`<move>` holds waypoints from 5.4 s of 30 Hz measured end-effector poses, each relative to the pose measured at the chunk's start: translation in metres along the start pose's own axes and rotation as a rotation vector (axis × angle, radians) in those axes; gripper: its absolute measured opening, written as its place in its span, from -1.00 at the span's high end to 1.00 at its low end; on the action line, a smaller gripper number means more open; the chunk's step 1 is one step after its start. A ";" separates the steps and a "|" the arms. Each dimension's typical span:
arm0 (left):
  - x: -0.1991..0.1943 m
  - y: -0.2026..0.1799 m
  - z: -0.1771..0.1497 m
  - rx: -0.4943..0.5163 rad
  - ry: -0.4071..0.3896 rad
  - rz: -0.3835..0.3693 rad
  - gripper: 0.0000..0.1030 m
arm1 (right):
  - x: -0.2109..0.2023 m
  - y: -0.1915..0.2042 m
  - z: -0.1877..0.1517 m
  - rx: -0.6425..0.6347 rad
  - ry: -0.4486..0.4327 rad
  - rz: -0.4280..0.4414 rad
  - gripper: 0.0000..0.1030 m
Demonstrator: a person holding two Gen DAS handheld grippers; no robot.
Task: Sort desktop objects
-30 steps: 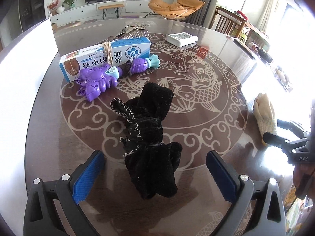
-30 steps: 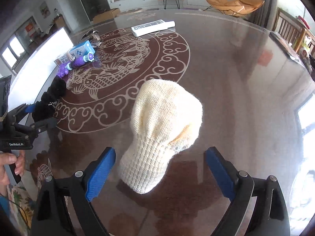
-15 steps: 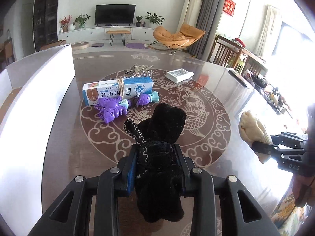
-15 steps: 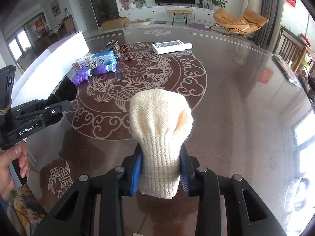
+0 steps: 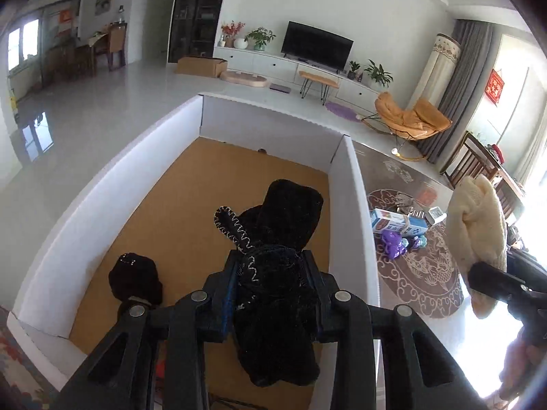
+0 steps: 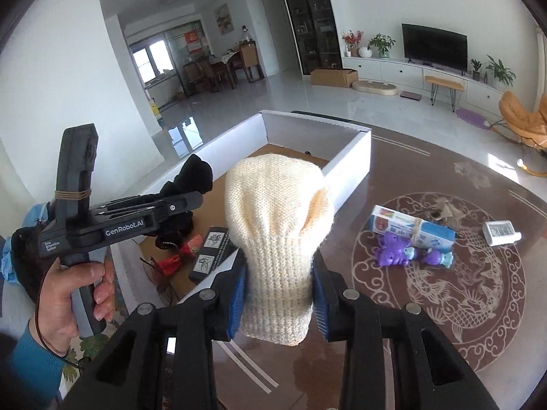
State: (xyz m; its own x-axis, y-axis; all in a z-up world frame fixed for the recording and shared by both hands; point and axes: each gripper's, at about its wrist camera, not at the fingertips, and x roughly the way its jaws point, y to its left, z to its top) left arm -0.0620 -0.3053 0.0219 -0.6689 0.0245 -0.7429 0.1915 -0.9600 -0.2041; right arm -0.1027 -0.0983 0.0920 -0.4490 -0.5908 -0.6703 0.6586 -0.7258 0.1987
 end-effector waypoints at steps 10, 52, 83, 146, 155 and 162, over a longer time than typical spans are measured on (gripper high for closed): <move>0.039 0.040 -0.016 -0.065 0.137 0.078 -0.38 | 0.145 0.068 0.042 -0.115 0.152 -0.018 0.17; 0.141 -0.267 -0.131 0.391 0.133 -0.048 -1.00 | -0.039 -0.240 -0.210 0.344 0.125 -0.567 -1.00; 0.139 -0.266 -0.130 0.391 0.134 -0.049 -1.00 | -0.040 -0.240 -0.210 0.344 0.125 -0.567 -1.00; 0.204 -0.334 -0.059 0.711 0.202 -0.281 -0.49 | -0.040 -0.240 -0.209 0.344 0.126 -0.567 -1.00; 0.151 -0.276 -0.089 0.470 0.143 -0.182 0.57 | -0.040 -0.240 -0.209 0.344 0.126 -0.567 -1.00; 0.138 -0.249 -0.103 0.449 0.115 -0.175 -0.46 | -0.040 -0.240 -0.209 0.344 0.126 -0.567 -1.00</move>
State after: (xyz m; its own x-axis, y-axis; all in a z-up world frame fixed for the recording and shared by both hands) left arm -0.1279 -0.0345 -0.0962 -0.5751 0.2023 -0.7927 -0.2617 -0.9635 -0.0561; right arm -0.1165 0.1730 -0.0783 -0.5811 -0.0547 -0.8120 0.1023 -0.9947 -0.0062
